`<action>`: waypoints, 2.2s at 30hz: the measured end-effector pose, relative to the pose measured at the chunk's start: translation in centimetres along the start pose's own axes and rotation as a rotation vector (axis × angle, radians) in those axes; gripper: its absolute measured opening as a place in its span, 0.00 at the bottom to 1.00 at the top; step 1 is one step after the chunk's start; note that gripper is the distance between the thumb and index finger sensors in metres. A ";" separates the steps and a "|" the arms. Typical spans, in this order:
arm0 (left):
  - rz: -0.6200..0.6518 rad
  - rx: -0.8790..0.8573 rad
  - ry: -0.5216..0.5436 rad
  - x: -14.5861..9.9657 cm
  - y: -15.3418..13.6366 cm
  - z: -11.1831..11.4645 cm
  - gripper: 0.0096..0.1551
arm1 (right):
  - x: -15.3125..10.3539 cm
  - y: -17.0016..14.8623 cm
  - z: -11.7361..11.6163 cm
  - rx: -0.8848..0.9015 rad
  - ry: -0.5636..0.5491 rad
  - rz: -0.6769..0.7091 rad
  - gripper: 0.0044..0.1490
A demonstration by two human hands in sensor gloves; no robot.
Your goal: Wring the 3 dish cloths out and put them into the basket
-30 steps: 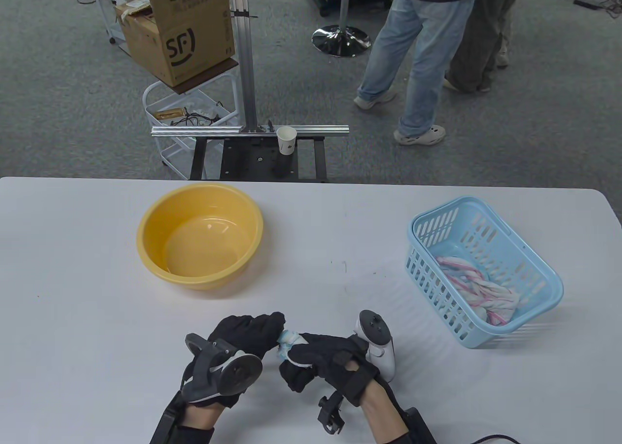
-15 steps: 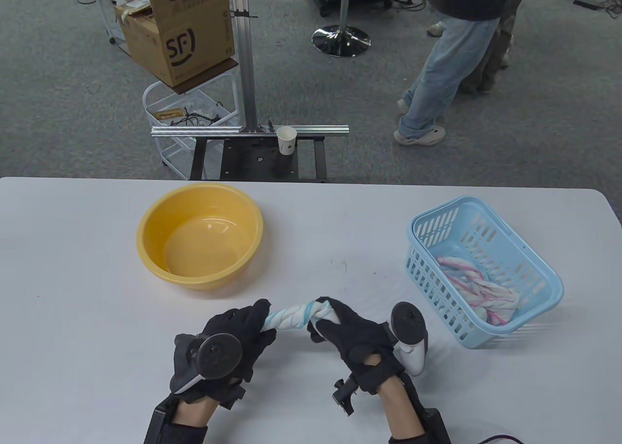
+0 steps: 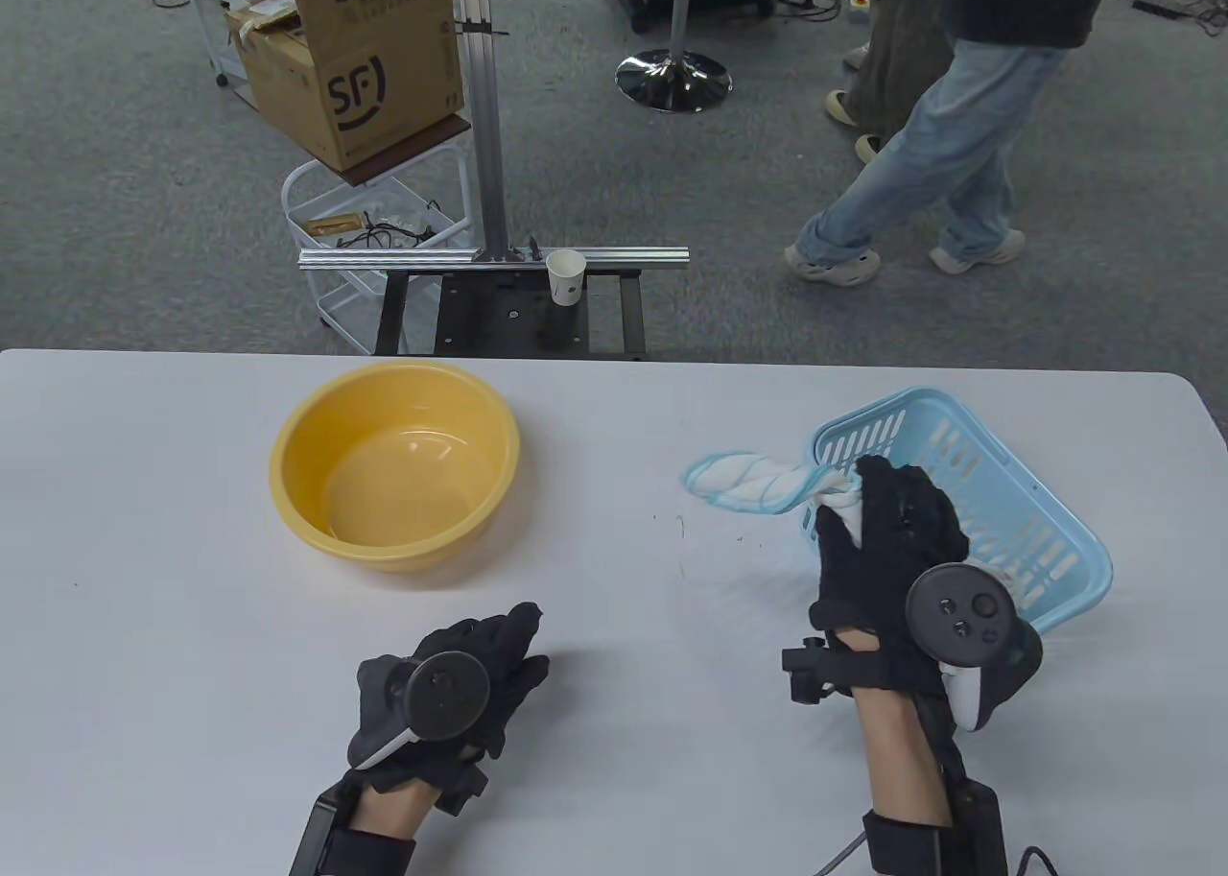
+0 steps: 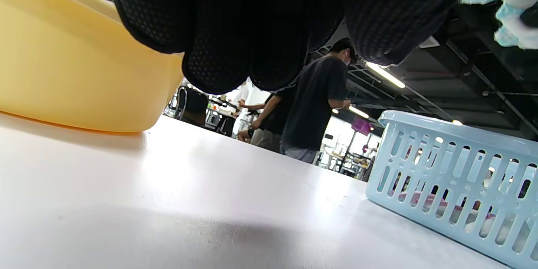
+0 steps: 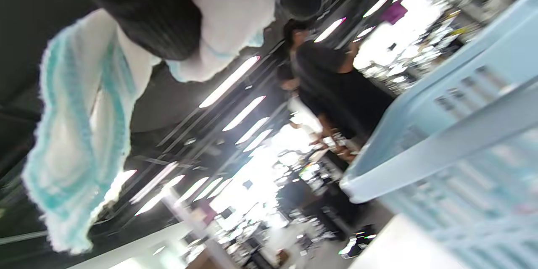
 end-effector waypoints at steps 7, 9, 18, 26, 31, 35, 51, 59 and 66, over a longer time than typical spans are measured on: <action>0.008 -0.007 -0.012 0.0 0.0 0.0 0.41 | -1.0 -5.9 2.2 -0.190 -0.120 -0.296 0.45; 0.008 -0.015 -0.008 0.0 -0.1 -0.1 0.40 | -1.3 -6.7 2.3 -0.231 -0.111 -0.333 0.46; 0.011 -0.018 -0.025 0.0 -0.2 0.3 0.41 | -2.3 -8.4 1.4 -0.329 0.028 -0.398 0.52; -0.004 -0.020 -0.036 -0.1 -0.4 0.4 0.41 | -1.7 -6.5 0.2 -0.339 0.064 -0.303 0.53; -0.006 -0.021 -0.030 -0.1 -0.4 0.3 0.41 | -1.6 -6.0 -0.8 -0.359 0.095 -0.278 0.52; -0.009 -0.018 -0.032 -0.1 -0.5 0.3 0.41 | -1.3 -5.0 -1.2 -0.374 0.101 -0.224 0.52; -0.140 0.018 -0.018 -0.5 -1.3 -0.5 0.51 | -4.8 3.7 -10.6 -0.359 0.280 0.327 0.51; -0.194 -0.002 -0.047 -0.7 -2.1 -0.1 0.53 | -8.2 3.4 -15.3 -0.340 0.417 0.432 0.52; -0.240 -0.002 -0.098 -0.8 -2.9 0.6 0.55 | -10.0 1.8 -17.5 -0.298 0.544 0.455 0.53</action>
Point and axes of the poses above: the tracker on the back of each hand, its own y axis roughly to the thumb side, its own x axis roughly from the wrist to the fingertips, z = x × y, the point moved 3 cm from there along x, roughly from the wrist to the fingertips, and after that the axes turned 13 degrees about z, right-handed, at the moved point
